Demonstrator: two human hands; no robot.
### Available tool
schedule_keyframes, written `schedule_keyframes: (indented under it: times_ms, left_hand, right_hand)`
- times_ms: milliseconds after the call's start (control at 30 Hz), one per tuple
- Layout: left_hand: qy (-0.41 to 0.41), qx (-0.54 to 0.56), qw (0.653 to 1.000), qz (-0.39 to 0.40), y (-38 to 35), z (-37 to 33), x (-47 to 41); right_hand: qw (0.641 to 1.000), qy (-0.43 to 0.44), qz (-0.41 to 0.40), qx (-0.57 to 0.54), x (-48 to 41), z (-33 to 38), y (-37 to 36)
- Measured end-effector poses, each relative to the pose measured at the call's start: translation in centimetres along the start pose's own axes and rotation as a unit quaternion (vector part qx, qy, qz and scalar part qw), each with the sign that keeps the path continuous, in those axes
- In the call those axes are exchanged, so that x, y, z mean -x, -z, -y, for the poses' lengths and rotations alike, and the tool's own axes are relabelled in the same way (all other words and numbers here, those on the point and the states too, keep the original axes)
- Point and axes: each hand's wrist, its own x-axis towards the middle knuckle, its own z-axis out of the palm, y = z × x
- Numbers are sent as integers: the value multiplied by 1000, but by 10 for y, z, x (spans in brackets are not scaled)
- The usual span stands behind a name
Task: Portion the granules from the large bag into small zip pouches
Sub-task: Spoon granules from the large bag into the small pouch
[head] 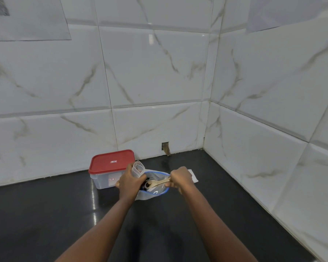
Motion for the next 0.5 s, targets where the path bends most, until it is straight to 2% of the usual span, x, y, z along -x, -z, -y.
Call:
schedule_keyframes:
  times_ms: [300,400,500]
  left_hand:
    - [7,0,999,43,-1,-2,-4]
    - [-4,7,998,67,-3,-1,-3]
    - [-19,-7,997,80,-7,-1,-1]
  right_hand:
    - [998,12,68,3,22,37,70]
    - [998,46,52,-12,25,49,76]
    - [994,99,29,42,26,57,62]
